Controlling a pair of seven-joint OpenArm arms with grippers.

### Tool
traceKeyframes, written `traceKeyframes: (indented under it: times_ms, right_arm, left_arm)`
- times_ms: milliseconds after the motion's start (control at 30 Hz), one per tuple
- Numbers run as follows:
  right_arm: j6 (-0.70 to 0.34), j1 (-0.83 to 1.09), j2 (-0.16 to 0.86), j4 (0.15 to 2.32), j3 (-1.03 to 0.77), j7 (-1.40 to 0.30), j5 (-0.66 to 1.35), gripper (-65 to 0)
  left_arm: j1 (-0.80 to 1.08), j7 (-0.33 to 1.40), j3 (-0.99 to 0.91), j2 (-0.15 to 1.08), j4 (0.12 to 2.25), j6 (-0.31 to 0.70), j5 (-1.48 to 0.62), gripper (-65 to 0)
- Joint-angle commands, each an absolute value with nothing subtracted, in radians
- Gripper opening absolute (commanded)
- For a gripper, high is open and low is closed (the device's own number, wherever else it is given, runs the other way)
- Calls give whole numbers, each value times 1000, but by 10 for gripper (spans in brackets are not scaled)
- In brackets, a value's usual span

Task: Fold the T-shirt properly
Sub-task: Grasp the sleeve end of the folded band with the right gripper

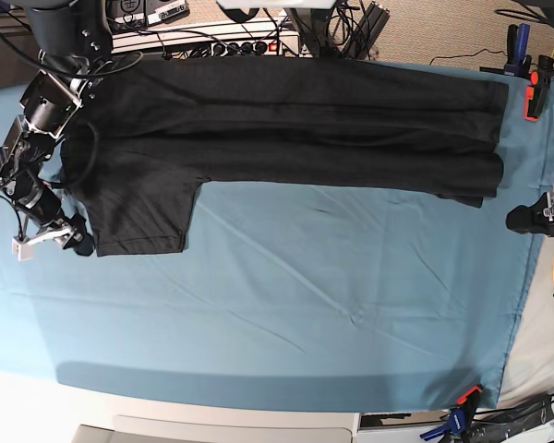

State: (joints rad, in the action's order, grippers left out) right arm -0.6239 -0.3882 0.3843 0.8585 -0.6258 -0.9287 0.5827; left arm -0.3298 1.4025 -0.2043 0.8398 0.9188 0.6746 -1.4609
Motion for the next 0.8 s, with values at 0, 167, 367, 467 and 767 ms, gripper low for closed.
traceKeyframes:
  times_ms: [0, 167, 367, 467, 767]
  right_arm:
    - [-619, -412, 395, 869, -627, -911, 589, -311]
    - [-603, -410, 349, 869, -627, -950, 552, -311]
    - [-603, -410, 316, 869, -616, -968, 552, -371]
    - [-603, -410, 317, 869, -614, -982, 552, -517]
    - [-698, -398, 356, 958, -616, -1100, 662, -650]
  left_arm:
    - [-352, 1396, -213, 873, 934, 678, -1484, -330]
    - [-352, 1396, -213, 873, 934, 678, -1484, -330]
    - [-352, 1396, -213, 873, 934, 678, -1484, -330]
    - [-352, 1396, -213, 873, 934, 678, -1484, -330]
    - [-352, 1396, -213, 873, 934, 678, -1484, -330]
